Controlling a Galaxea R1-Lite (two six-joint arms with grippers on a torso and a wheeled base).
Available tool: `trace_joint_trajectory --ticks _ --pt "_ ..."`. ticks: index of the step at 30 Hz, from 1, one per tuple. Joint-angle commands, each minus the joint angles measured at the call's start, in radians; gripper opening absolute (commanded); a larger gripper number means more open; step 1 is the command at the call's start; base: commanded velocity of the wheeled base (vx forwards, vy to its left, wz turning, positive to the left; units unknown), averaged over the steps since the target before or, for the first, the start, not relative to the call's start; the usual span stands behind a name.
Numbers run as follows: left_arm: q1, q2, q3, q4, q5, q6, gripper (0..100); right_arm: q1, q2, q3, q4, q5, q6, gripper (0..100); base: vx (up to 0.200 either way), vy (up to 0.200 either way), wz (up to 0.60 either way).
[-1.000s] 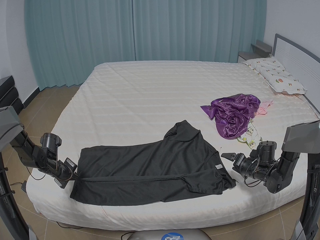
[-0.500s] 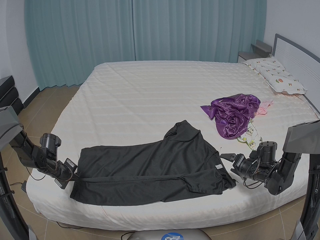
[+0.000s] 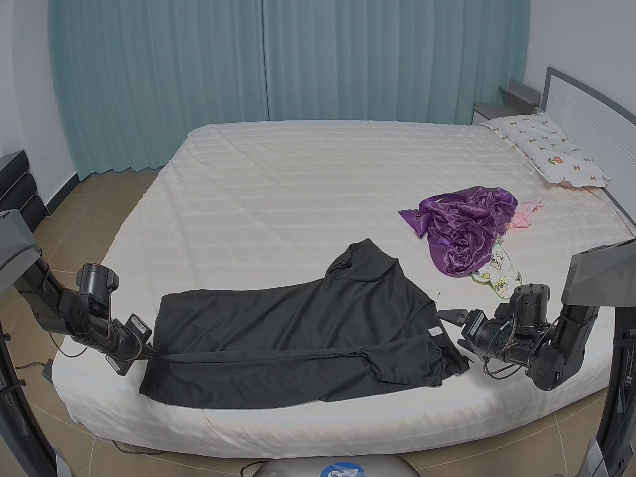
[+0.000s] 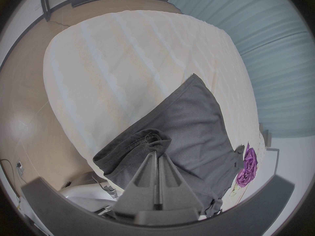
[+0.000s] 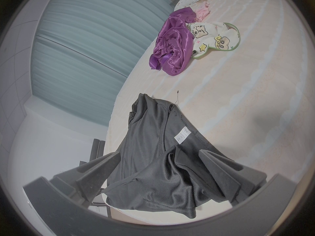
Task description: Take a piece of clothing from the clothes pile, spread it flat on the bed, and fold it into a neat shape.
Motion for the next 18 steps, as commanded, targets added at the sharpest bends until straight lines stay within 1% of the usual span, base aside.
trace_joint_trajectory --ticks 1,2,13,15,16,17,18 --pt "0.003 0.006 0.010 -0.004 -0.003 0.007 0 0.002 0.003 0.003 0.000 0.002 0.000 100 0.000 0.000 0.00" --pt "0.003 0.006 0.008 -0.005 -0.003 0.007 100 0.002 0.003 0.005 0.000 0.000 0.000 100 0.000 0.000 0.00" --pt "0.033 -0.001 0.008 -0.050 -0.015 -0.001 100 0.002 0.003 0.006 0.000 0.002 0.000 100 0.000 0.000 0.00" --pt "0.035 -0.024 0.042 -0.039 -0.053 0.045 100 0.003 0.002 0.009 0.000 0.000 0.000 100 0.000 0.000 0.00" --pt "0.035 -0.025 0.054 -0.039 -0.056 0.070 100 0.003 0.002 0.011 0.000 -0.001 0.000 100 0.000 0.000 0.00" --pt "0.047 -0.021 0.097 -0.047 -0.059 0.180 100 0.003 0.000 0.012 0.000 -0.001 -0.002 100 0.000 0.000 0.00" --pt "0.047 -0.021 0.097 -0.047 -0.059 0.180 100 0.003 0.000 0.012 0.000 -0.001 -0.002 100 0.000 0.000 0.00"
